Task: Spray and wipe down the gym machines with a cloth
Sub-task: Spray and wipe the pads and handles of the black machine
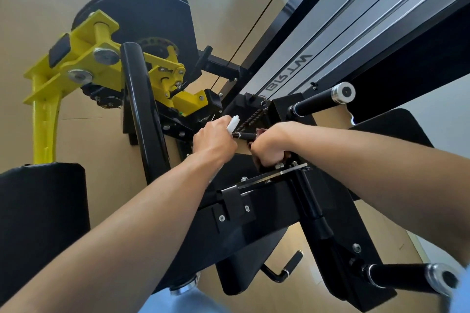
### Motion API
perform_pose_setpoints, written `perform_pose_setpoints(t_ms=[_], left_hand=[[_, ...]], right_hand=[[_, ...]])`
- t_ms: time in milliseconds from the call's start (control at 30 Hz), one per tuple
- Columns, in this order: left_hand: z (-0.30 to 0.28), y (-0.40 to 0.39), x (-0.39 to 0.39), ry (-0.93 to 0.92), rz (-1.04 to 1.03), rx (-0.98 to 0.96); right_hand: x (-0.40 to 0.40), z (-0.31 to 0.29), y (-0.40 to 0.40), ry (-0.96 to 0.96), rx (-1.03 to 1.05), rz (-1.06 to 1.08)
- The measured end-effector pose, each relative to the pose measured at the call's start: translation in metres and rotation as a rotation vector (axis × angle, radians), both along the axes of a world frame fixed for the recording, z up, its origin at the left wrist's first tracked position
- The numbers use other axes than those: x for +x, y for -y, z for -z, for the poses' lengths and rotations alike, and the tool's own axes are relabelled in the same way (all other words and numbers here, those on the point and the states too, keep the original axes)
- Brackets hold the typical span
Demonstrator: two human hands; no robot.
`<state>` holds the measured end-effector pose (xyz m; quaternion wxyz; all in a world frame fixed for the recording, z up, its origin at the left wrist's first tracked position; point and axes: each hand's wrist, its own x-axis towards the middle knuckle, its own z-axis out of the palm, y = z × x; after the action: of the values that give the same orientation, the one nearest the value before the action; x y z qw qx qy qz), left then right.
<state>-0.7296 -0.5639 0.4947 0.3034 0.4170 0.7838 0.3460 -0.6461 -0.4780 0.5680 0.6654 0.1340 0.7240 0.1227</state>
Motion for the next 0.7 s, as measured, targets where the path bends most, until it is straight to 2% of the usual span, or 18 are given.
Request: perform_pose_setpoints(t_ms=[167,200,400,500,567,700], left_hand=[[-0.001,0.003,0.001,-0.004,0.015,0.023],[-0.001,0.003,0.001,-0.006,0.005,0.033],[-0.012,0.009,0.000,0.027,-0.145,0.240],[-0.032,0.010,-0.005,-0.001,-0.210,0.352],[-0.051,0.010,-0.005,-0.029,-0.233,0.416],[-0.111,0.023,0.006,-0.161,-0.305,0.553]], right_hand=[[-0.010,-0.027,-0.002,-0.199,0.024,0.583],[-0.009,-0.033,0.001,-0.247,0.027,0.628],[0.011,-0.056,0.023,-0.474,0.148,0.471],[0.016,-0.089,0.025,-0.683,0.196,0.476],[0.032,-0.117,0.026,-0.792,0.182,0.489],[0.099,-0.147,0.017,-0.831,0.180,0.548]])
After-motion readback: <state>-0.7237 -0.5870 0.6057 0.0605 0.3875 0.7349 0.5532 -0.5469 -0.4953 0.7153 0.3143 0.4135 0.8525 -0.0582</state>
